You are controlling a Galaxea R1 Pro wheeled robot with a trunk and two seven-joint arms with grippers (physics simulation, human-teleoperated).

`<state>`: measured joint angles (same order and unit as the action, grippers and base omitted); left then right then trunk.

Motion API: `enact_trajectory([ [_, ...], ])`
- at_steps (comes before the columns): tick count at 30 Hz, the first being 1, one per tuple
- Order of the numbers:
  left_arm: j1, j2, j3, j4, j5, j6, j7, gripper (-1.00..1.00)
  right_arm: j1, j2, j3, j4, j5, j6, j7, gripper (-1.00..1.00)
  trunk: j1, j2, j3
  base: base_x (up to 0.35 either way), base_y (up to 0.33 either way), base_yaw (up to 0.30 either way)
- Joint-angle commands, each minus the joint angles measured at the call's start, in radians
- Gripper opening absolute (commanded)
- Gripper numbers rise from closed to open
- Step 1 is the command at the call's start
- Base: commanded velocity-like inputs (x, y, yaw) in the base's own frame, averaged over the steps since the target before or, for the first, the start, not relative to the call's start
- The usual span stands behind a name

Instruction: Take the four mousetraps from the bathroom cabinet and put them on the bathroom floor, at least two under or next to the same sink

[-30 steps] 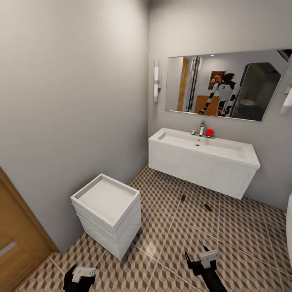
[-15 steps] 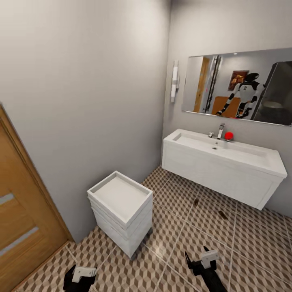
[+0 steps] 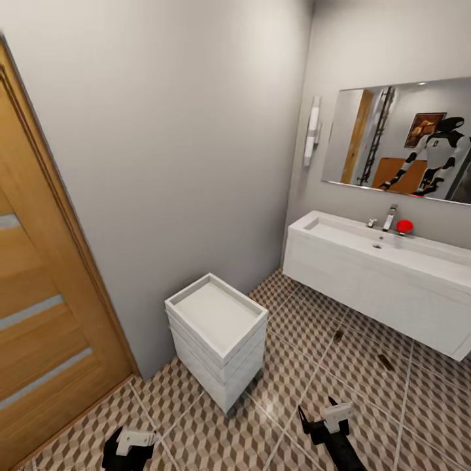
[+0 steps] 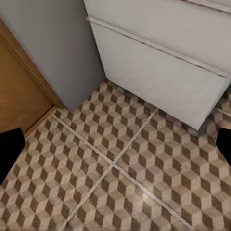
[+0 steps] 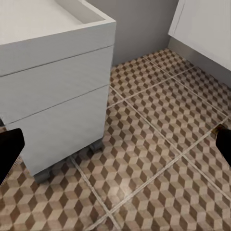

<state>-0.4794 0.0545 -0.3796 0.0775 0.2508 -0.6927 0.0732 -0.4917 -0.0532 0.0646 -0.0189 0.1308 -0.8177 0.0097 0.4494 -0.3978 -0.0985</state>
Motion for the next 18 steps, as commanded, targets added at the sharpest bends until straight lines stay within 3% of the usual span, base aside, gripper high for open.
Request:
enact_trajectory([
  [1,-0.002,-0.001,-0.009,0.003,0.002,-0.005,0.005,1.0,-0.001,0.0,0.006,0.0,-0.003,-0.003,0.001,1.0,0.001,-0.002,-0.002,0.0,0.0,0.253],
  [18,-0.002,-0.001,-0.009,0.003,0.002,-0.005,0.005,1.0,-0.001,0.0,0.006,0.0,-0.003,-0.003,0.001,1.0,0.001,-0.002,-0.002,0.0,0.0,0.253],
])
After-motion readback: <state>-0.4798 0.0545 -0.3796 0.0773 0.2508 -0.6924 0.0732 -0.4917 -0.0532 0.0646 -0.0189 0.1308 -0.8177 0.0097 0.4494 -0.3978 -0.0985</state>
